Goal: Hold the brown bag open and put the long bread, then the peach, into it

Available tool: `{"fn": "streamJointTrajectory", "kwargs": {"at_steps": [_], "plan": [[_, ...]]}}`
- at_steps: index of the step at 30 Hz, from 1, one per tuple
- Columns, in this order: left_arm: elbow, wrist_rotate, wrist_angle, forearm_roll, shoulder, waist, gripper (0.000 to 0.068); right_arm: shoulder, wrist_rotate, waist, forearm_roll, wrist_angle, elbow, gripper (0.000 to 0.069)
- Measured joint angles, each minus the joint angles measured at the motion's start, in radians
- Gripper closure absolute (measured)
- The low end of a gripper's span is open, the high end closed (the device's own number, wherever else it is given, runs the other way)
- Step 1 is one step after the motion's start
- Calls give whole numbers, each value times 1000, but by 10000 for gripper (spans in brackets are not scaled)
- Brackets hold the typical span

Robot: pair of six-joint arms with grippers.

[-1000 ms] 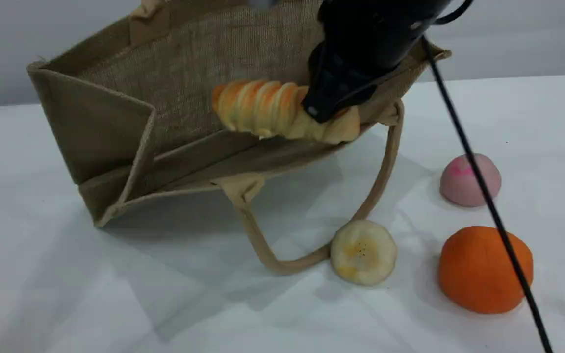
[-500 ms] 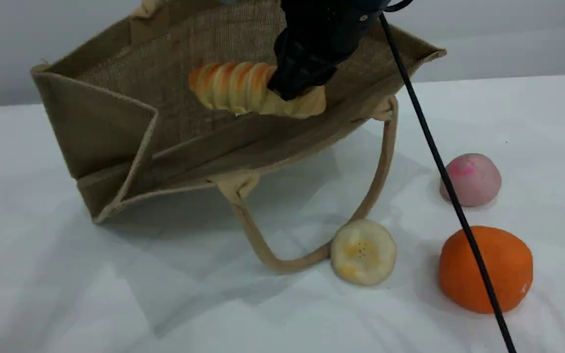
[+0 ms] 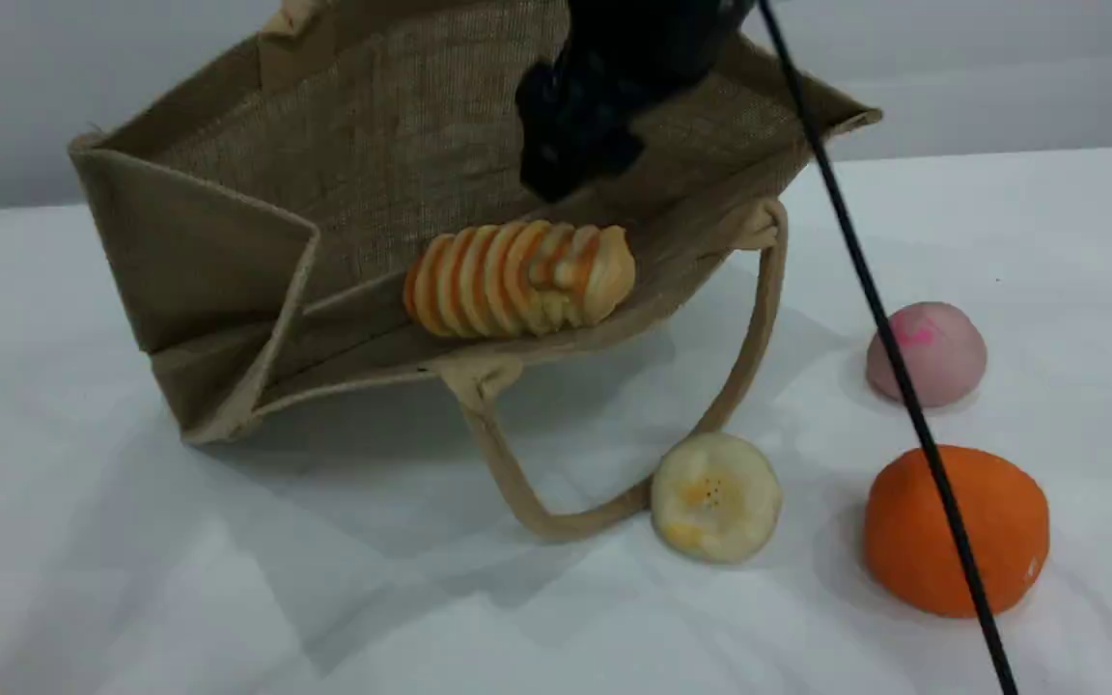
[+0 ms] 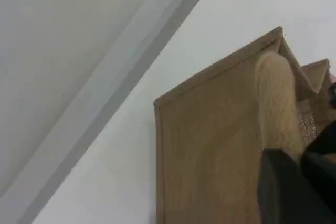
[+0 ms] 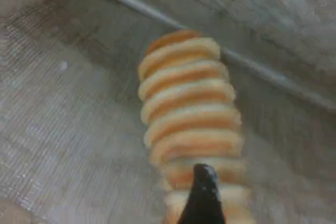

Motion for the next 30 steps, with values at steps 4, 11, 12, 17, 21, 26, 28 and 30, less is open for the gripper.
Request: {"fn": "streamJointTrajectory", "kwargs": {"at_steps": [4, 11, 12, 17, 21, 26, 28, 30], "plan": [[0, 0, 1, 0, 0, 0, 609, -72, 42, -1, -49, 73, 0, 190], [0, 0, 0, 0, 0, 0, 609, -210, 253, -29, -216, 185, 0, 188], [0, 0, 0, 0, 0, 0, 609, -228, 299, -41, -243, 214, 0, 188], [0, 2, 0, 0, 0, 0, 609, -277, 490, -124, -328, 365, 0, 188], [0, 2, 0, 0, 0, 0, 609, -276, 549, -212, -307, 465, 0, 187], [0, 3, 0, 0, 0, 0, 609, -267, 543, -330, -182, 476, 0, 187], [0, 3, 0, 0, 0, 0, 609, -252, 532, -371, -122, 479, 0, 187], [0, 3, 0, 0, 0, 0, 609, -226, 513, -404, -50, 488, 0, 187]]}}
